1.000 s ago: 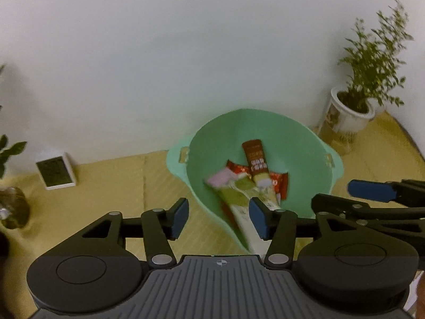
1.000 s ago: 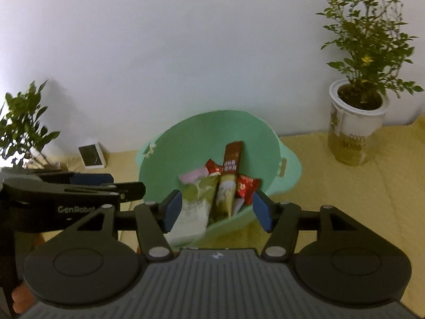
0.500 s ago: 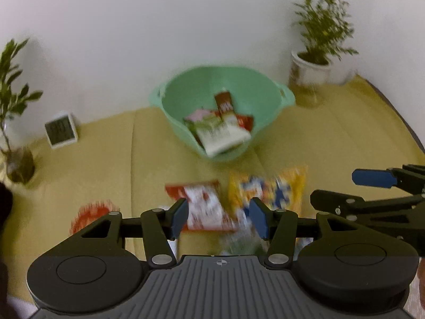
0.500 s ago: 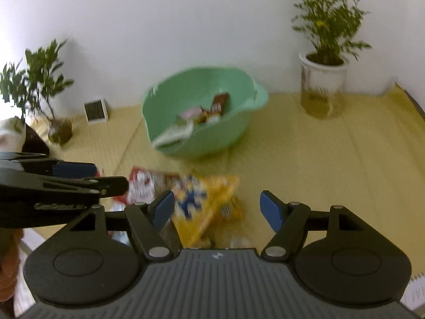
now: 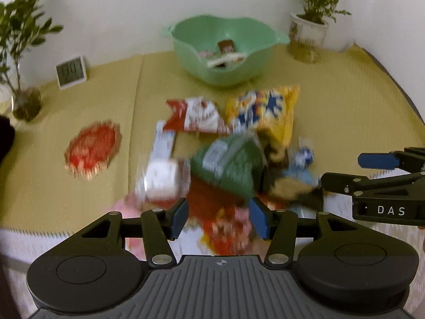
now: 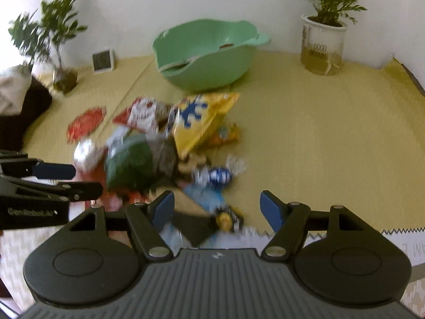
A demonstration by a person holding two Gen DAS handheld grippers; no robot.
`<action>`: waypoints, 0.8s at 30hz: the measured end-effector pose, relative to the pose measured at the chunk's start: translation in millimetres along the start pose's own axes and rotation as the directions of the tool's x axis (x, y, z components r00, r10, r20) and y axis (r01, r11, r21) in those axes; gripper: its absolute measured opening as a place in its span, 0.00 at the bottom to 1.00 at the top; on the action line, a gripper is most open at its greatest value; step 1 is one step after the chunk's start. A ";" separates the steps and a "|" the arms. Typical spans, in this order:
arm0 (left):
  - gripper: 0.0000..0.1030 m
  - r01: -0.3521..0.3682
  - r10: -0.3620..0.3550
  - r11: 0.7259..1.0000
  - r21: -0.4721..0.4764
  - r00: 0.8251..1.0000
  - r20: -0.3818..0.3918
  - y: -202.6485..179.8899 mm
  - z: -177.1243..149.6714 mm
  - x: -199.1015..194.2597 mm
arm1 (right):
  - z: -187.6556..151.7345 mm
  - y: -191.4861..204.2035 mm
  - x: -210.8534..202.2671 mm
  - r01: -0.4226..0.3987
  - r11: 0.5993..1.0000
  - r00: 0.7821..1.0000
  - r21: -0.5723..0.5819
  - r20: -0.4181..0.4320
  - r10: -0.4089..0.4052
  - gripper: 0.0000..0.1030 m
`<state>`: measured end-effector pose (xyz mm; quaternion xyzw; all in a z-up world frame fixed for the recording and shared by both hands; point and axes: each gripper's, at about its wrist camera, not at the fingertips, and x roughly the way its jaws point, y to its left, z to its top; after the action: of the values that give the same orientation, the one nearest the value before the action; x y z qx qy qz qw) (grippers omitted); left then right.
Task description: Organize snacks
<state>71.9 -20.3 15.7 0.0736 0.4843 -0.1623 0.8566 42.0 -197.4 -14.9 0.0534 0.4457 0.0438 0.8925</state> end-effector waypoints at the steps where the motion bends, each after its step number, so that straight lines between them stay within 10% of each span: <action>1: 1.00 0.008 -0.008 1.000 -0.003 1.000 -0.008 0.6 -6.8 0.3 | -5.4 1.6 0.4 0.005 1.000 1.000 -0.022 -0.007 -0.005 0.73; 14: 1.00 0.065 -0.070 0.997 -0.052 0.993 -0.099 -5.6 -39.9 25.2 | -18.4 12.3 20.2 0.054 0.980 0.998 -0.192 -0.031 -0.061 0.69; 17: 1.00 0.065 -0.072 0.996 -0.066 0.992 -0.104 -5.8 -32.2 34.4 | -16.2 8.4 28.9 0.053 0.985 0.997 -0.163 -0.044 -0.061 0.61; 20: 1.00 0.061 -0.070 0.995 -0.080 0.992 -0.109 -5.4 -27.4 44.4 | -14.7 3.7 32.0 0.030 0.993 0.998 -0.112 -0.055 -0.036 0.32; 24: 1.00 0.098 -0.104 0.993 -0.072 0.991 -0.088 4.2 -32.3 44.0 | -21.2 -1.2 26.6 0.011 0.997 0.997 -0.080 -0.070 -0.016 0.29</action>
<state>68.4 -16.3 -38.8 0.0273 0.5313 -0.1855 0.8262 41.0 -194.1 -48.7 0.0131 0.4754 0.0574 0.8778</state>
